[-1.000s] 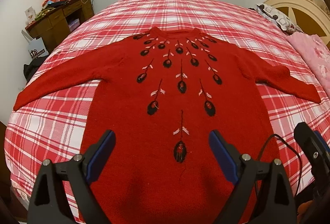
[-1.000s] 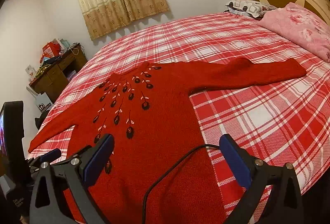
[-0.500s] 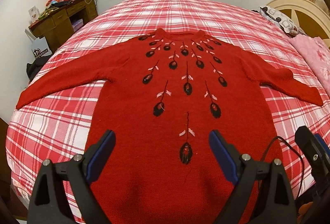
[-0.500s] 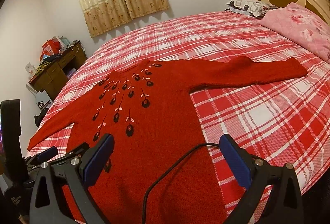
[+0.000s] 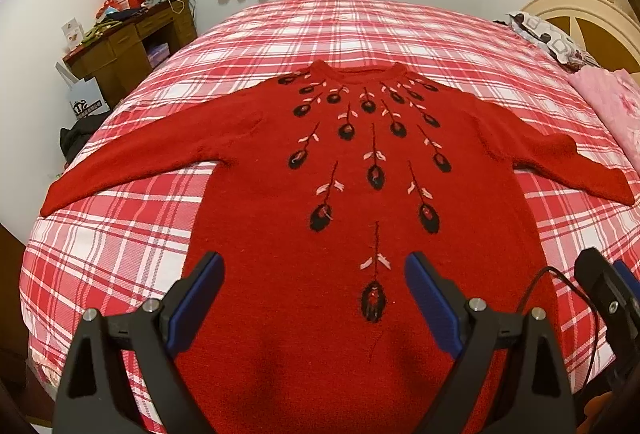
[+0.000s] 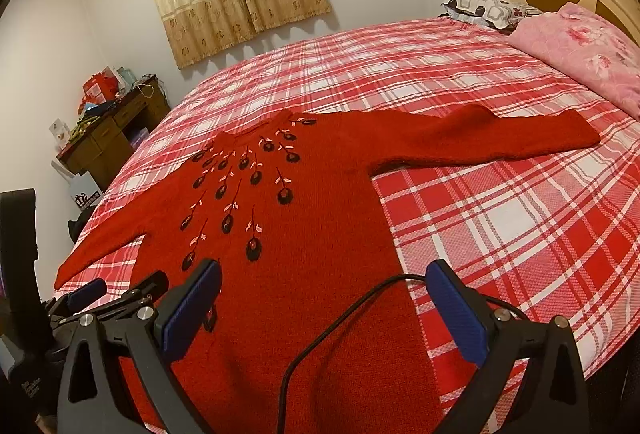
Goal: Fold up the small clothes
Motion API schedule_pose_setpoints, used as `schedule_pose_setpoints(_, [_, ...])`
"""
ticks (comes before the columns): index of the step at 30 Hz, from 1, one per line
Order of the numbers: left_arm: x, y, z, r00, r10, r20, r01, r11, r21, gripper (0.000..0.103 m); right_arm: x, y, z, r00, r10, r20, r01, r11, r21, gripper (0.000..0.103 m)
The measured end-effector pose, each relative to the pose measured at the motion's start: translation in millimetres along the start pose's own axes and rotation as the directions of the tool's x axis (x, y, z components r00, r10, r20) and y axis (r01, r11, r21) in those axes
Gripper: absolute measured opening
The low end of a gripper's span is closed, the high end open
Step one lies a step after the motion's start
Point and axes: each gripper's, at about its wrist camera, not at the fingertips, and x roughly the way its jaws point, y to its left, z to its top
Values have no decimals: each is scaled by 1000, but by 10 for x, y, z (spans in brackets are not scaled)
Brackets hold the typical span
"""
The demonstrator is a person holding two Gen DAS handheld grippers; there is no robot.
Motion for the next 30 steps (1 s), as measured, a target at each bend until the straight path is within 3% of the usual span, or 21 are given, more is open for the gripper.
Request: schedule_pose_setpoints(30, [31, 33, 6, 1000, 5, -8, -5, 1000, -10, 94, 40, -18, 2, 1000, 10, -22, -10, 1000, 11, 102])
